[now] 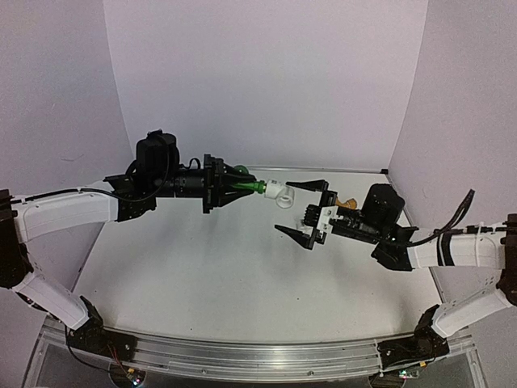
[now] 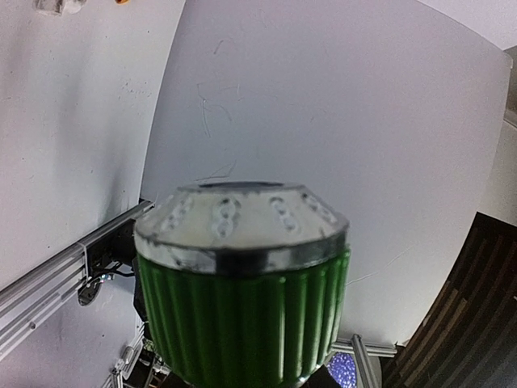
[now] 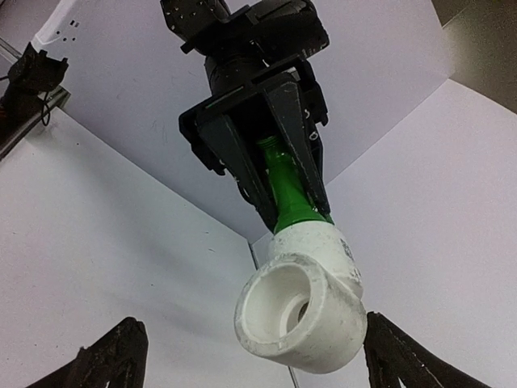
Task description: Install the water faucets
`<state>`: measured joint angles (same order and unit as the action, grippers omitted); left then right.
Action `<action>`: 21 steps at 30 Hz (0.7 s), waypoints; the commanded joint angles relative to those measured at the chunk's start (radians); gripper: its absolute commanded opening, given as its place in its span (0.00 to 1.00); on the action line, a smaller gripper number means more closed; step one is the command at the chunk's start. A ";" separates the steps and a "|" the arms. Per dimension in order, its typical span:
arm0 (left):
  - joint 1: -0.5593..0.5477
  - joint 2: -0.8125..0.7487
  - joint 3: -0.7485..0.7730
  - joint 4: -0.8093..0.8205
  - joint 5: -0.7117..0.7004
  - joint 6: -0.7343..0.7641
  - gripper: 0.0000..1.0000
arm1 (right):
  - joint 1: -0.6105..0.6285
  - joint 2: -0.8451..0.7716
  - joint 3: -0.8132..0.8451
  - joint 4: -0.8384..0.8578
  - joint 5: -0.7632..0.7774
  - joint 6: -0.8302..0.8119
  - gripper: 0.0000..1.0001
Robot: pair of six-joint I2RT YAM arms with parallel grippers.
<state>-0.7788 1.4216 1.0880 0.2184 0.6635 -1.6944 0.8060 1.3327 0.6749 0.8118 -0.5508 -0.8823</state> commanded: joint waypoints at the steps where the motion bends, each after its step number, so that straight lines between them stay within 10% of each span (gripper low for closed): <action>1: 0.004 0.002 0.012 0.132 0.048 -0.029 0.00 | 0.015 0.016 0.017 0.162 0.041 -0.073 0.86; 21: 0.004 0.020 -0.019 0.200 0.094 -0.047 0.00 | 0.036 0.080 0.099 0.128 0.029 -0.074 0.29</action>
<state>-0.7595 1.4413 1.0643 0.3103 0.7082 -1.7340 0.8242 1.3936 0.7263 0.9201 -0.5062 -0.9675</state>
